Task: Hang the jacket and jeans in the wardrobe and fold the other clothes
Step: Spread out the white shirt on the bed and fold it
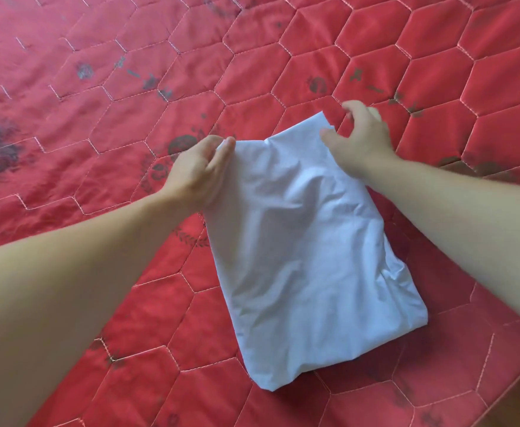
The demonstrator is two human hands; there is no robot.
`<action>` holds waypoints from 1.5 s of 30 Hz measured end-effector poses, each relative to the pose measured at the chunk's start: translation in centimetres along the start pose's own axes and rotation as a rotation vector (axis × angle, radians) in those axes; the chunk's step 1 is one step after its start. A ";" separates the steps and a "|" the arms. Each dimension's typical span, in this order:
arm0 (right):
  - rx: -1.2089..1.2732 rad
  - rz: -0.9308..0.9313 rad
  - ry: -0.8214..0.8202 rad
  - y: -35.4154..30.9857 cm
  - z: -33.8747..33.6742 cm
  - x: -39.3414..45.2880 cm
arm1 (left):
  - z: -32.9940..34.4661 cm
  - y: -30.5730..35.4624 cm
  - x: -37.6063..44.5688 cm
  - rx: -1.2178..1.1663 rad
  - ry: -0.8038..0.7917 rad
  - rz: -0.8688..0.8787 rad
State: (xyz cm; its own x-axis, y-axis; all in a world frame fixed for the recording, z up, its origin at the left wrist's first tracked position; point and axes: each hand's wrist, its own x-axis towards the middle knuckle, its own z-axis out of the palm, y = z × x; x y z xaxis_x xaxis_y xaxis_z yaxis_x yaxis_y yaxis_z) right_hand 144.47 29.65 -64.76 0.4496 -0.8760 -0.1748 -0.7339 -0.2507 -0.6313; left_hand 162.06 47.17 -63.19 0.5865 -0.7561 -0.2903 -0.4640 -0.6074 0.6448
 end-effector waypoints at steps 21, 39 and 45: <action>-0.342 -0.104 -0.013 1.5 0.4 3.0 | 1.8 -2.2 2.4 0.527 0.081 0.011; -0.518 -0.568 -0.072 2.1 6.5 -10.0 | 2.8 -2.5 2.6 0.563 0.145 0.041; -0.492 -0.663 -0.166 0.3 9.2 -18.8 | 3.7 -1.8 -0.3 0.434 0.238 0.038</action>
State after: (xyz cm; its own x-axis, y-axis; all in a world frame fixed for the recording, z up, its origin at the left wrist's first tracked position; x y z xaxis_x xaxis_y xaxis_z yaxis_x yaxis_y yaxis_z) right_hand 140.49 49.87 -68.65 0.9066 -0.4216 -0.0170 -0.4123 -0.8766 -0.2481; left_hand 160.26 47.59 -66.83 0.6753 -0.7341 -0.0705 -0.6920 -0.6638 0.2836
